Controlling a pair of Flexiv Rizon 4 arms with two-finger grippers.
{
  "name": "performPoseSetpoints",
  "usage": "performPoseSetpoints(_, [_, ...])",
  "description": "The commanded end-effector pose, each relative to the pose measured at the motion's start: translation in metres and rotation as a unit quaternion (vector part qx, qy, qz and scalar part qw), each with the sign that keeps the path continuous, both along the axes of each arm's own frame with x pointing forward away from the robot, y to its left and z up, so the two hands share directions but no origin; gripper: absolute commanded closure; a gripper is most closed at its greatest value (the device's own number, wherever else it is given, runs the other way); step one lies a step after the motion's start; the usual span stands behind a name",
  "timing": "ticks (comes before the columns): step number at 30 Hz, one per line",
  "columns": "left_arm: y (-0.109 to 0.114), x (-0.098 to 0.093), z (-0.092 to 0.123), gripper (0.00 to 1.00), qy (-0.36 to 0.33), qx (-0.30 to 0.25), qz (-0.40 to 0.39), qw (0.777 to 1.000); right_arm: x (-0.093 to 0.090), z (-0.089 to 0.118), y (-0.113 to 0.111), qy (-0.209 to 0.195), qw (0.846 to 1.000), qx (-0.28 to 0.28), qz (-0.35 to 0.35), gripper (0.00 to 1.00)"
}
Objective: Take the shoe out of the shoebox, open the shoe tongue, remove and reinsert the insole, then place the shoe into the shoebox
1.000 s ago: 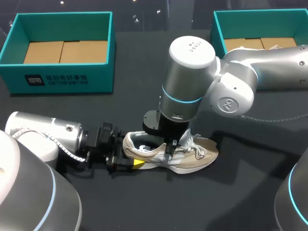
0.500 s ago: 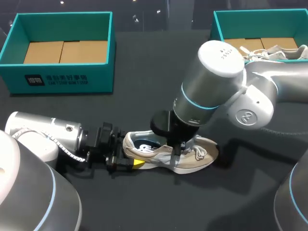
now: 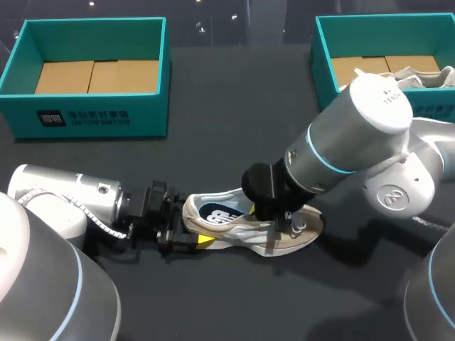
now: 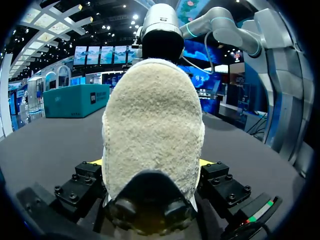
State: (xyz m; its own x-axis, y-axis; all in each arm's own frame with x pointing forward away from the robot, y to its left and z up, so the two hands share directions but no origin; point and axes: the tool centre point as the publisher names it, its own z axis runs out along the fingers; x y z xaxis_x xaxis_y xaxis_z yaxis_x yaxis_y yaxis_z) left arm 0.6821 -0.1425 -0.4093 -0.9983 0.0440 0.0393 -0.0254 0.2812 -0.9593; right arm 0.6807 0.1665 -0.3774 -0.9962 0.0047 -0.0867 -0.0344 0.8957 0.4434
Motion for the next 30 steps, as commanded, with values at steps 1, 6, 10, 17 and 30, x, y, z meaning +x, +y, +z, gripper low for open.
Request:
performPoseSetpoints(1, [0.0,0.001,-0.001,1.0,0.0,0.001,0.001,1.0,-0.003,0.004,-0.012,-0.009,0.997,0.069,0.013,1.0])
performPoseSetpoints(6, [0.0,0.001,-0.001,1.0,0.0,0.001,0.001,1.0,0.003,0.011,-0.005,-0.019,0.996,0.074,0.039,1.0])
performPoseSetpoints(10, [0.0,0.001,-0.001,1.0,0.0,0.001,0.001,1.0,0.007,0.014,-0.002,-0.025,0.995,0.081,0.058,1.0])
performPoseSetpoints(17, [0.0,0.001,-0.001,1.0,0.0,0.001,0.001,1.0,0.014,0.023,0.014,-0.029,0.992,0.076,0.101,1.0])
performPoseSetpoints(30, [0.0,0.001,-0.001,1.0,0.0,0.001,0.001,1.0,0.015,0.032,0.042,-0.022,0.987,0.061,0.148,1.0])
